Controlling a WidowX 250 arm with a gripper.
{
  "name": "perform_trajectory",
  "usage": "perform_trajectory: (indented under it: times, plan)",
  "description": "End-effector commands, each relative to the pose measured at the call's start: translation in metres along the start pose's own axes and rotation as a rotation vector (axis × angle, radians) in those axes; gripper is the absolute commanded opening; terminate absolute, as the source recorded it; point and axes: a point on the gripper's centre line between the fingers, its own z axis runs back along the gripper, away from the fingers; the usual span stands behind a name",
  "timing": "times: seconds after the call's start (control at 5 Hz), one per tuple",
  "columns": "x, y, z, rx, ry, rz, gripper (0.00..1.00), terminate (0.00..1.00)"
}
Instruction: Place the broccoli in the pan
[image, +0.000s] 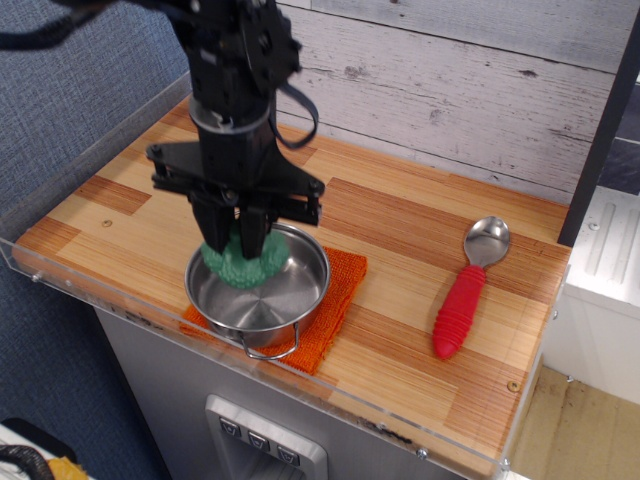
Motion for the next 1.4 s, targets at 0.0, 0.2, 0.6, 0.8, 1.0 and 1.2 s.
perform_trajectory:
  times: [0.0,0.2,0.6,0.8,1.0,1.2]
  plan:
    - [-0.01,0.0,0.002,-0.006,-0.004,0.007,0.0,0.0]
    - [-0.01,0.0,-0.004,-0.011,0.011,0.009,0.0,0.0]
    - [-0.008,0.002,-0.001,-0.007,0.022,0.01,1.0,0.0]
    - [-0.001,0.004,0.014,0.002,-0.011,0.025,1.0,0.0]
    - [0.013,0.006,0.038,0.006,-0.069,0.047,1.0,0.0]
    - [0.032,-0.005,0.054,-0.033,-0.082,-0.002,1.0,0.0]
